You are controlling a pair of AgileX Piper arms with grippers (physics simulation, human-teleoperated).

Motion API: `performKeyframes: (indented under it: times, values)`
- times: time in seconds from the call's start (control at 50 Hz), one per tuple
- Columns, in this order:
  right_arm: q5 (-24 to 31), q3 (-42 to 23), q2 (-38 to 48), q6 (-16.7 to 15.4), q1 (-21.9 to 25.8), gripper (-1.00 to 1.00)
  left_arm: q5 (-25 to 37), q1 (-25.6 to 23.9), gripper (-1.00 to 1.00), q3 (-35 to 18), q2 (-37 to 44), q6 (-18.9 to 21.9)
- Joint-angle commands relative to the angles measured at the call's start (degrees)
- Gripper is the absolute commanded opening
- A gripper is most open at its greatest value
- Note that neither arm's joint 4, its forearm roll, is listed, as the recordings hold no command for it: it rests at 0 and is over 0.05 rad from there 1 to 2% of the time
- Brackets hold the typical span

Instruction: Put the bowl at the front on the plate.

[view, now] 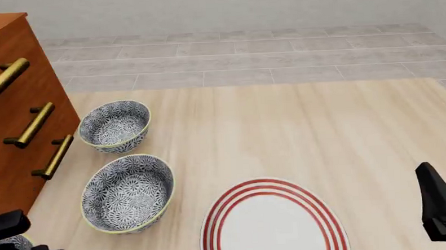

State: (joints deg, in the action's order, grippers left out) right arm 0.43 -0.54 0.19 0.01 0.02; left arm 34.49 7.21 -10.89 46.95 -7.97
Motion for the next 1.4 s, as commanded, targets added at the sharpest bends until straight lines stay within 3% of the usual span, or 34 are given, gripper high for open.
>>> performKeyframes:
  times: [0.02, 0.34, 0.4, 0.58, 0.8, 1.04, 1.4]
  values:
    - [-0.14, 0.13, 0.01, 0.01, 0.0, 1.0, 0.91, -0.78, -1.0, 0.42, -1.13, -1.42]
    - [-0.15, 0.13, 0.01, 0.0, 0.0, 1.0, 10.95, -3.44, -1.0, -2.75, -9.04, -4.19]
    - [-0.15, 0.13, 0.0, 0.01, 0.0, 1.0, 14.08, -5.96, -1.0, -4.12, -11.6, -7.44]
    - [-0.15, 0.13, 0.0, 0.01, -0.01, 1.0, 18.65, -9.02, -1.0, -6.58, -15.15, -10.05]
    - [-0.16, 0.13, 0.0, 0.01, 0.0, 1.0, 20.56, -11.79, -1.0, -9.48, -16.77, -12.32]
    - [-0.15, 0.13, 0.01, 0.01, 0.0, 1.0, 18.5, -13.43, -1.0, -14.02, -14.27, -11.98]
    - [-0.15, 0.13, 0.01, 0.01, 0.01, 1.0, 16.4, -17.0, -1.0, -16.54, -12.87, -13.31]
